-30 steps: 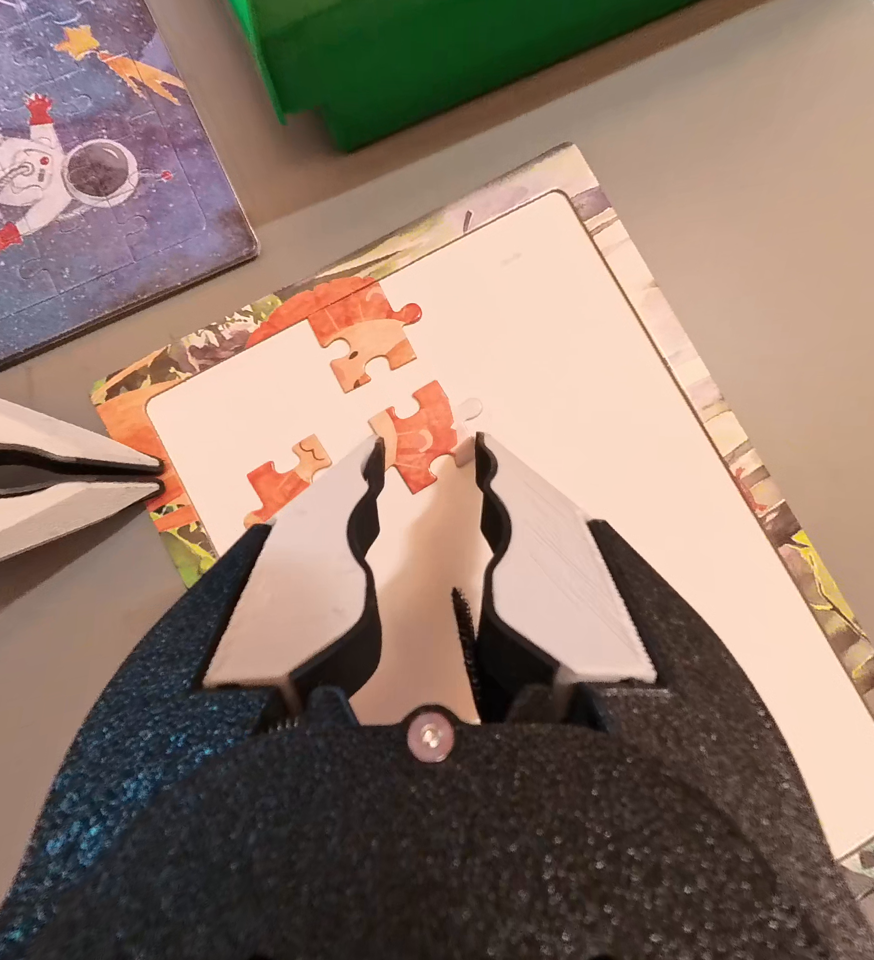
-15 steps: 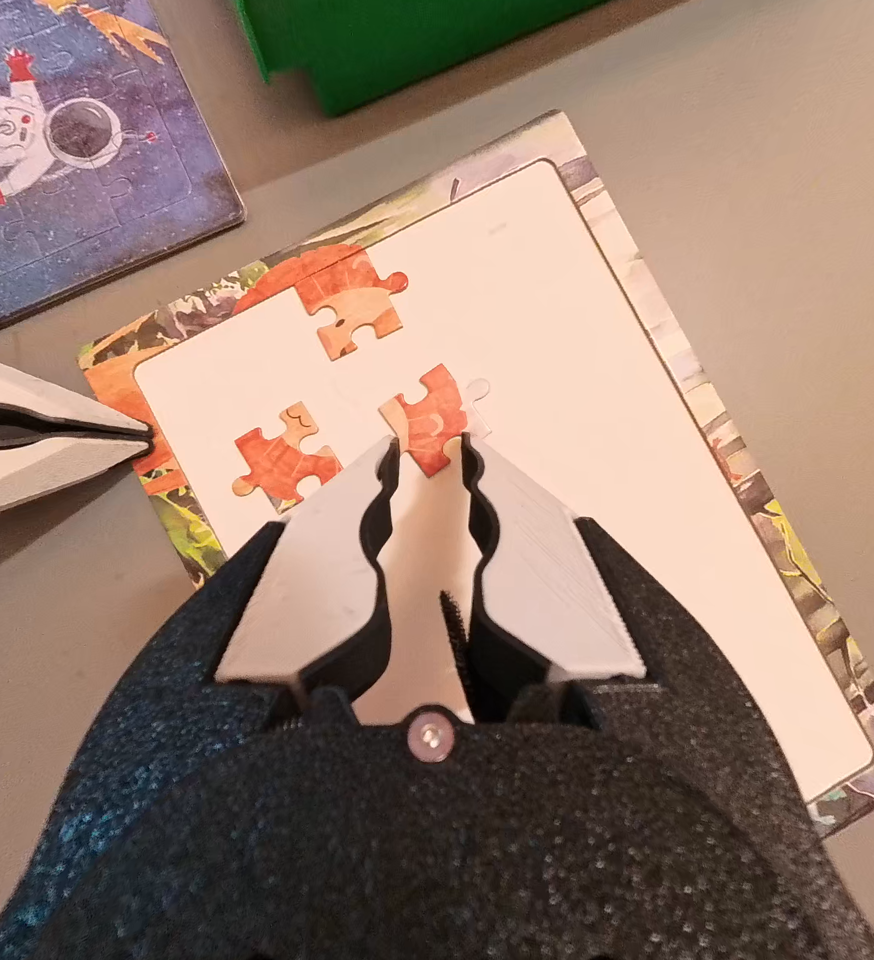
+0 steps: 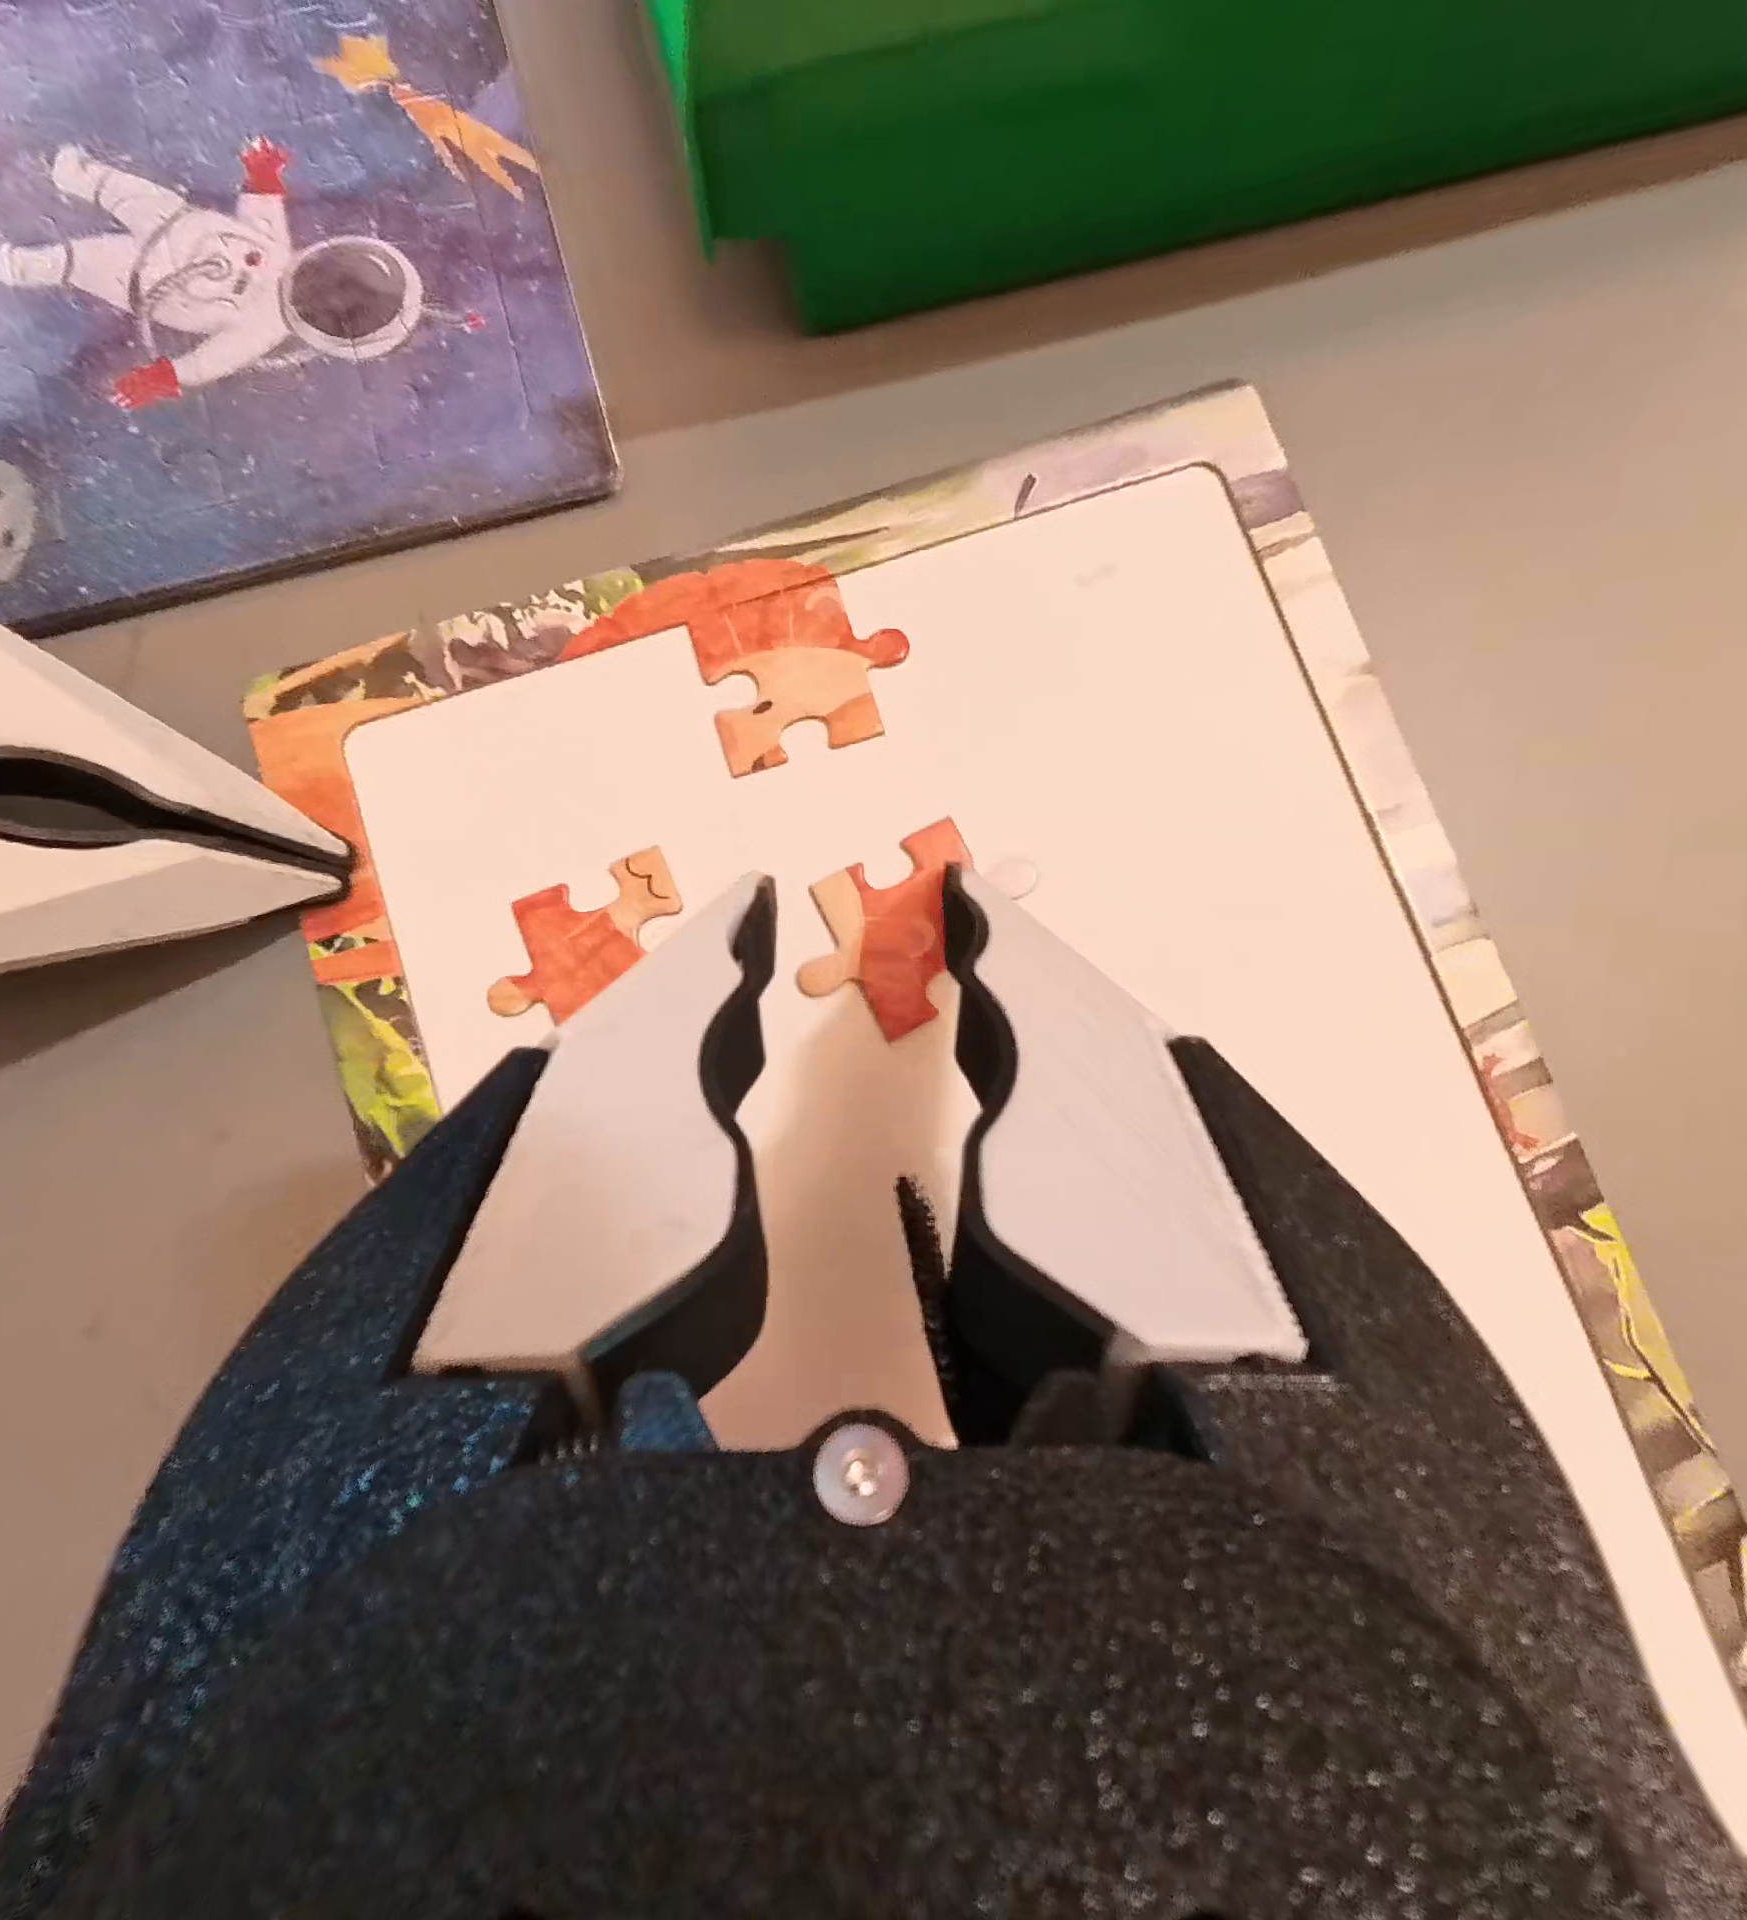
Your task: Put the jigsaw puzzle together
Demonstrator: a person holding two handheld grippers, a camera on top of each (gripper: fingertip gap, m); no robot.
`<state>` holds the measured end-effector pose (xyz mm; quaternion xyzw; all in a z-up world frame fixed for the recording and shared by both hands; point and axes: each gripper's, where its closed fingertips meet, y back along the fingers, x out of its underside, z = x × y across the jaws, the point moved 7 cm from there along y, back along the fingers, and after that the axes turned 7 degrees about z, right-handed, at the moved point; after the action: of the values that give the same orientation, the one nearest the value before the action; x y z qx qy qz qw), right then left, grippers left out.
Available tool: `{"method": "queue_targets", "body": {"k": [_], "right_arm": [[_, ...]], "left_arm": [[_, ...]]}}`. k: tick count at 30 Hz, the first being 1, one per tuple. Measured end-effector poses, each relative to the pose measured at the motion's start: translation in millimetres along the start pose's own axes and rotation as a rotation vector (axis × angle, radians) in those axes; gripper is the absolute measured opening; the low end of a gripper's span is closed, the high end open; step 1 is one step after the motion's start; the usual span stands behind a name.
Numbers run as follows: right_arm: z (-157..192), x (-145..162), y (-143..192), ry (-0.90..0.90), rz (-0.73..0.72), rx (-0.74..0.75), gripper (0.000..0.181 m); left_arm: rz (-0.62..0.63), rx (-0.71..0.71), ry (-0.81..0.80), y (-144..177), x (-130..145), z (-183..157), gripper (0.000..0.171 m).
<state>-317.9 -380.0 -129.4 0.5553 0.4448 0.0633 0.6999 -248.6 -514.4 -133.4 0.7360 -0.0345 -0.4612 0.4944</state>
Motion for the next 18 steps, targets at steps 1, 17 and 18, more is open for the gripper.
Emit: {"method": "queue_targets", "body": {"k": [1,17,18], "right_arm": [[0,1,2,0.004,-0.005,0.008,0.032],[-11,8,6,-0.071,0.003,0.026,0.011],[-12,8,7,-0.081,0.004,0.027,0.01]], "left_arm": [[0.0,0.0,0.0,0,0,0,0.0],[0.0,-0.001,-0.002,0,0,0,0.0],[0.0,-0.001,-0.002,0,0,0,0.0]]}}
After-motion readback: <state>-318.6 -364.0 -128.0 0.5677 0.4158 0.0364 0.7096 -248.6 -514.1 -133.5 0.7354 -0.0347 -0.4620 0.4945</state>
